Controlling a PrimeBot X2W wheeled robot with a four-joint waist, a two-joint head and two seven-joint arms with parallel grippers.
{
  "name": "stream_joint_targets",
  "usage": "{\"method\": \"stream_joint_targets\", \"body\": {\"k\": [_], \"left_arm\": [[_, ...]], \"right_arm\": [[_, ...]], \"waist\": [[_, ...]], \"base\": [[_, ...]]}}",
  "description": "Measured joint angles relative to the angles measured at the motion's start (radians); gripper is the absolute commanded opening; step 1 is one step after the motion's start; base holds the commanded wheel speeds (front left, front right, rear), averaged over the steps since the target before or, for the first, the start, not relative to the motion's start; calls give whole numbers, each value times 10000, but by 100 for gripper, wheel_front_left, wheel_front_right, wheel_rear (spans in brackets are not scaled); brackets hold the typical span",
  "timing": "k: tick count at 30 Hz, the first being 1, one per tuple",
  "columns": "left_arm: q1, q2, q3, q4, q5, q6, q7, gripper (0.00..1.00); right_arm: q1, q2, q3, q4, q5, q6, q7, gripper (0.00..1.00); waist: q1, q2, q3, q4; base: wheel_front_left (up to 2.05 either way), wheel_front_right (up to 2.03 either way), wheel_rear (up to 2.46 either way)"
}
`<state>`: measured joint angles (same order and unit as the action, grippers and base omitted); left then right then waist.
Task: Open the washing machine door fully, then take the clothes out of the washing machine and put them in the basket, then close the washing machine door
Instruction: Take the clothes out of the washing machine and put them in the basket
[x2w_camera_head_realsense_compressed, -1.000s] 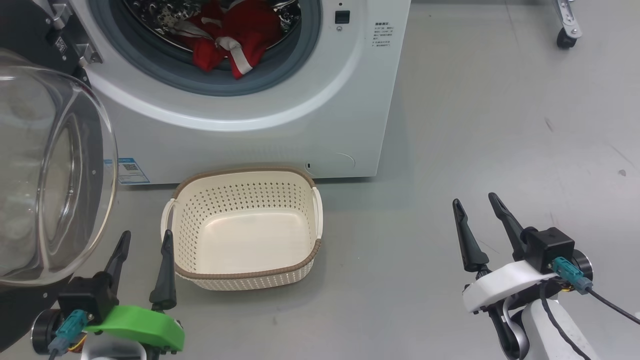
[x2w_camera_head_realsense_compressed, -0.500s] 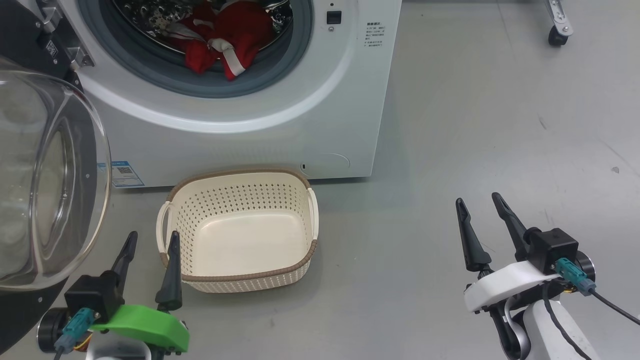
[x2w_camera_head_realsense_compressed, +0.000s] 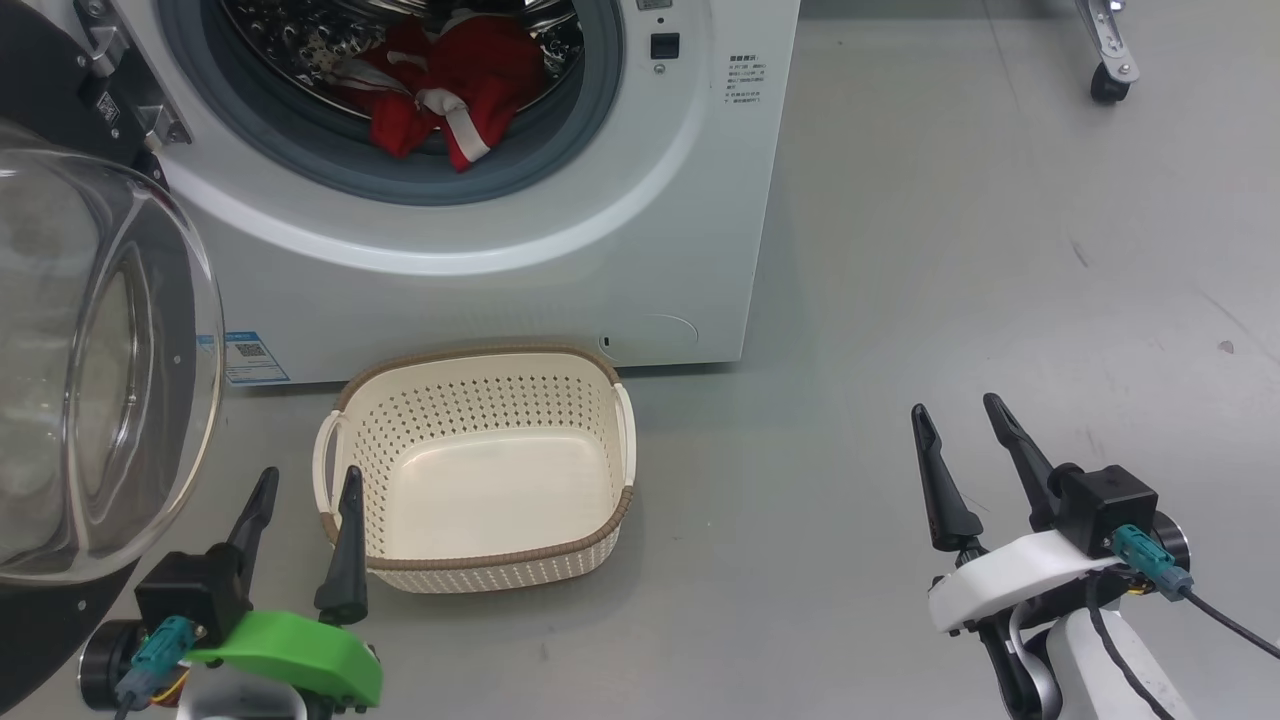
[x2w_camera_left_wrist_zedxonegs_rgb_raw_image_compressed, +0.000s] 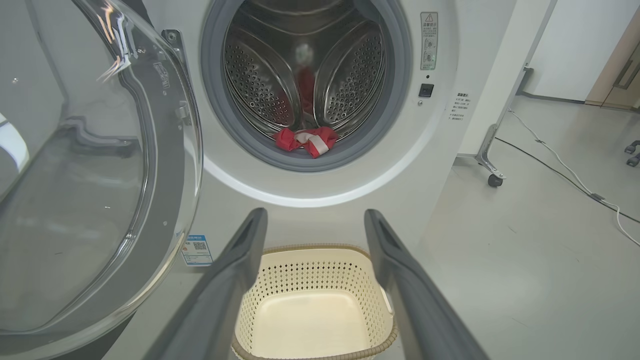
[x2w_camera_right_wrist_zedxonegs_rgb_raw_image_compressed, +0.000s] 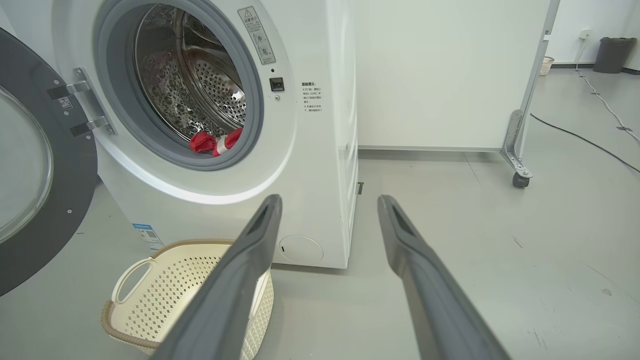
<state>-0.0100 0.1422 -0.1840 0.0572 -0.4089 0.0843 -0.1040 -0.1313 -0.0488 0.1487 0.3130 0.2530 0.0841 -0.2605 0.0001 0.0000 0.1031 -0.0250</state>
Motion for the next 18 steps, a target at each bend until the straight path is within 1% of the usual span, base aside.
{"method": "stream_joint_targets", "body": {"k": [9,13,18], "left_arm": [[48,0,-15,-17,92,44,63,100],[55,0,-15,-25,94,84,63,100],[57,-17,-12,-35,98,88,75,100]], "right_arm": [[7,0,13,-31,4,-4,0,100],[12,2,35,-52,8,-73,0,100],[32,4,38,-61,21,-77,0,100]], "waist": [[0,0,-6,-12],[0,0,-16,-26],[0,0,-19,-39]], "base": [[24,-24,0],[51,-51,0],[72,-72,0]]}}
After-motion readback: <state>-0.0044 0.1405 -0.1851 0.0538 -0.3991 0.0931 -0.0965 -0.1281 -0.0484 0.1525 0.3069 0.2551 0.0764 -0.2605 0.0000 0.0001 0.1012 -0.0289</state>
